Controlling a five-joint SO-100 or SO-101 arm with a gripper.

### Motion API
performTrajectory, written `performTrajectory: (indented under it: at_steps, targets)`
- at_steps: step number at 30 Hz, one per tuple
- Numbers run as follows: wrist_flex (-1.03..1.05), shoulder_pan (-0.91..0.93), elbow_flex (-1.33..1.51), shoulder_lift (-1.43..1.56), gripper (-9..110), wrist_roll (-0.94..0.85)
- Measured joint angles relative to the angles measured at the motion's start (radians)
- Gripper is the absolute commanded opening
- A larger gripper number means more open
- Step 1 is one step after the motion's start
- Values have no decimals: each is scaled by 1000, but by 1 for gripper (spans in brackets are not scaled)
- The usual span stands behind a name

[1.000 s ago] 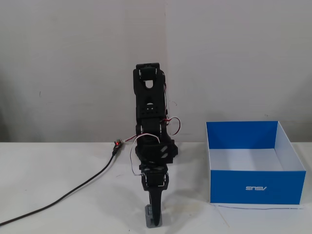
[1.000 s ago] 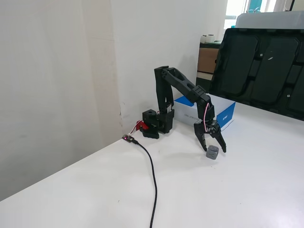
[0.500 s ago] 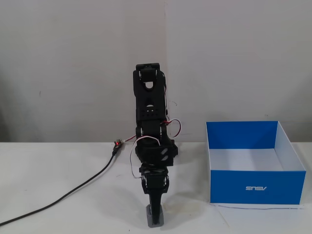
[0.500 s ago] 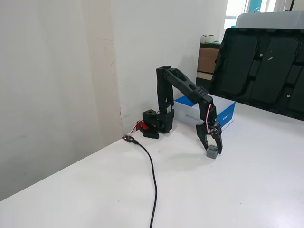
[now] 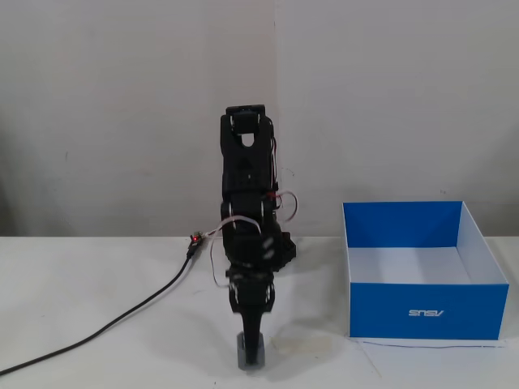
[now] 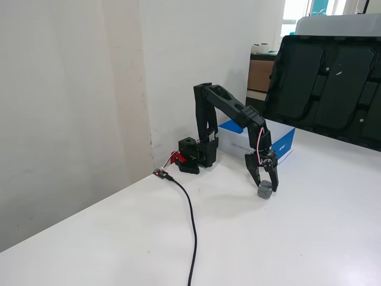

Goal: Pick the gray block and keep it in the box.

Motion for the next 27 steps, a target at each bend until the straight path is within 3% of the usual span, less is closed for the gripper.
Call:
performTrajectory:
  at_steps: [14,27]
  targets:
    - [202,-175,-221,244,0,0]
    - [288,-546,-357,357,0,0]
